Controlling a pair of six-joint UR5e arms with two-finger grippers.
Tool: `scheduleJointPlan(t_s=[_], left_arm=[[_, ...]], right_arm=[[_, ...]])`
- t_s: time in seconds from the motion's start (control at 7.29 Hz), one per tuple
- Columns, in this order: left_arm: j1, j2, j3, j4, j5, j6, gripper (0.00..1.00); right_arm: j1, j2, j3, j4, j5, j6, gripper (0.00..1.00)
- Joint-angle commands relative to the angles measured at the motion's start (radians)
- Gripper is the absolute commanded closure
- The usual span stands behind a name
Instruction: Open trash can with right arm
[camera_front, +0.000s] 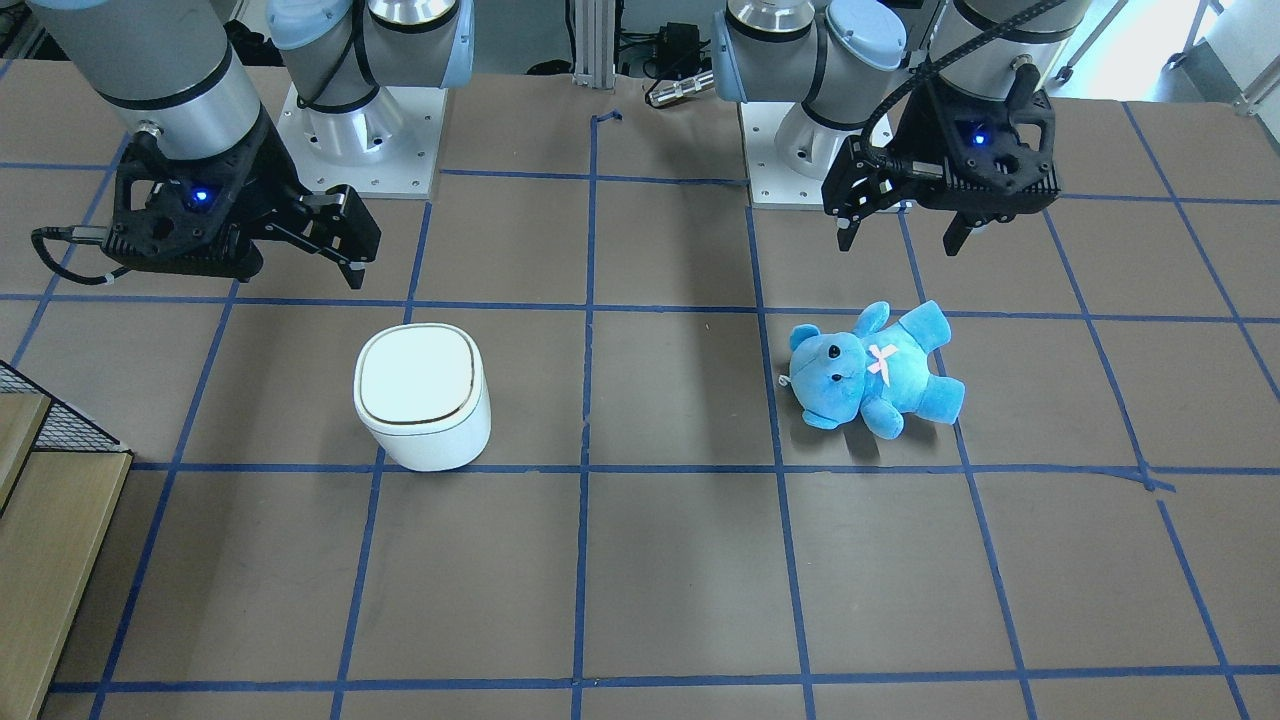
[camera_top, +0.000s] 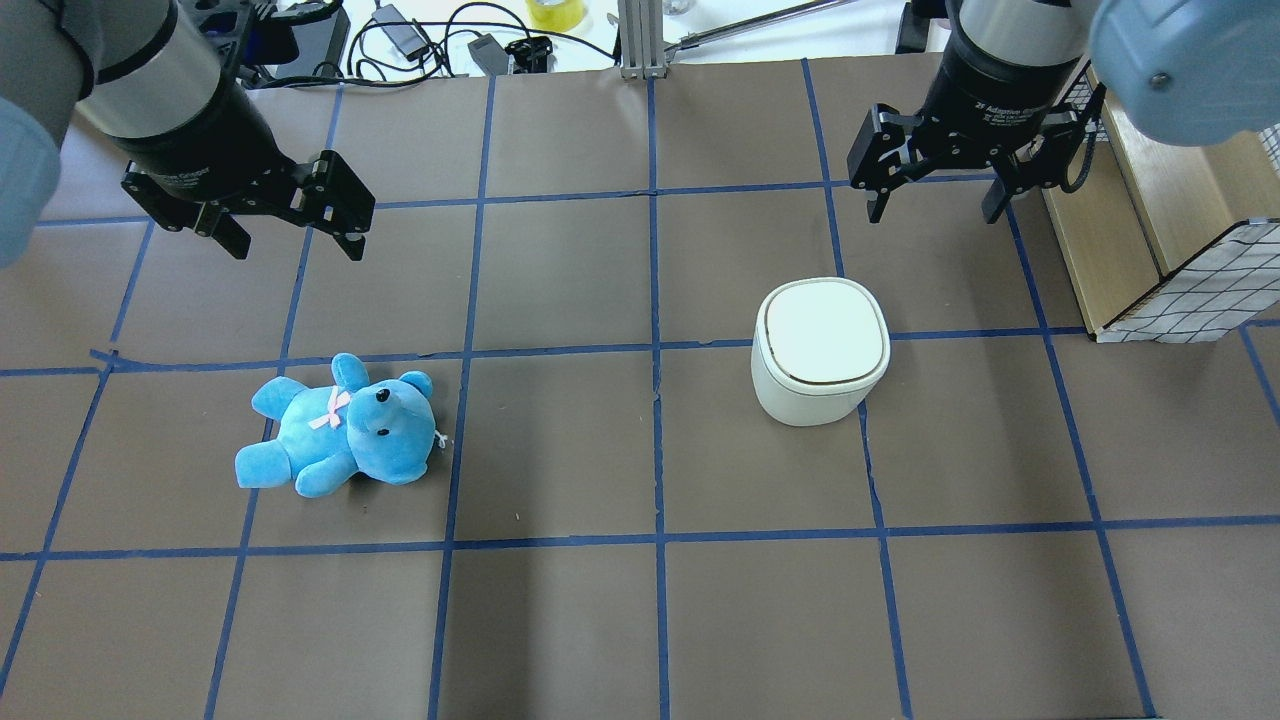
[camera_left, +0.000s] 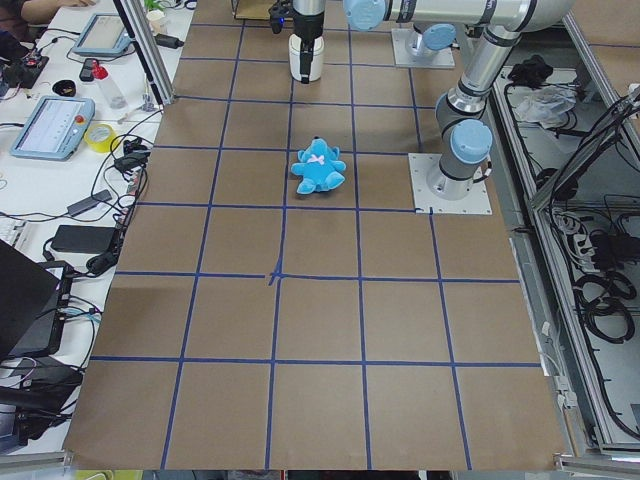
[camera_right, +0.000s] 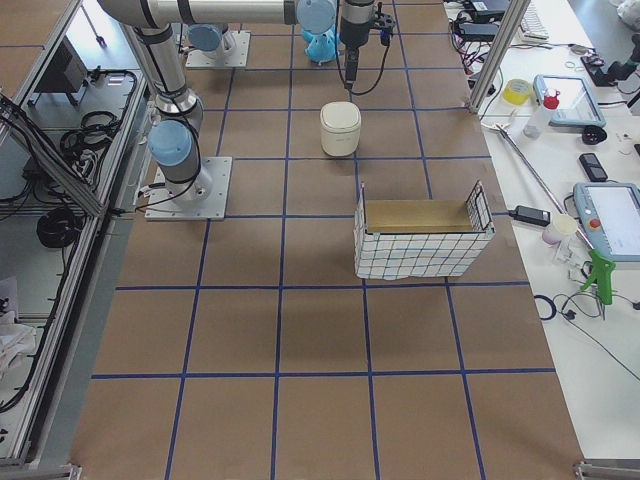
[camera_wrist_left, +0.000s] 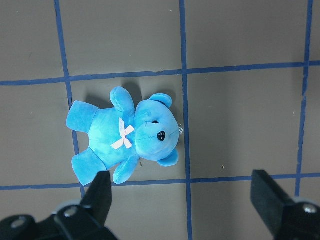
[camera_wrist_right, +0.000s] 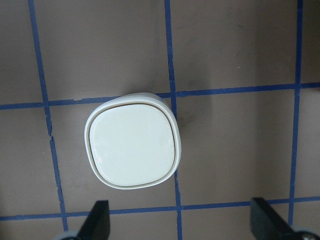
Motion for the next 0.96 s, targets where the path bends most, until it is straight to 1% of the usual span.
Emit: scheduleJointPlan(t_s=[0.0, 0.27, 0.41, 0.55, 0.69, 0.82], left_arm=[[0.000, 0.000, 0.000, 0.000, 0.000, 0.000, 0.00], [0.000, 0.000, 0.000, 0.000, 0.000, 0.000, 0.00], [0.000, 0.000, 0.000, 0.000, 0.000, 0.000, 0.00], [0.000, 0.000, 0.000, 0.000, 0.000, 0.001, 0.00], [0.000, 0.000, 0.000, 0.000, 0.000, 0.000, 0.00], [0.000, 0.000, 0.000, 0.000, 0.000, 0.000, 0.00]], right_arm=[[0.000, 0.000, 0.000, 0.000, -0.002, -0.001, 0.00], [0.000, 0.002, 0.000, 0.000, -0.002, -0.001, 0.00], [0.002, 0.000, 0.000, 0.000, 0.001, -0.001, 0.02], [0.002, 0.000, 0.000, -0.002, 0.021, 0.002, 0.42], [0.002, 0.000, 0.000, -0.002, 0.085, 0.052, 0.77], [0.002, 0.000, 0.000, 0.000, 0.140, 0.115, 1.00]])
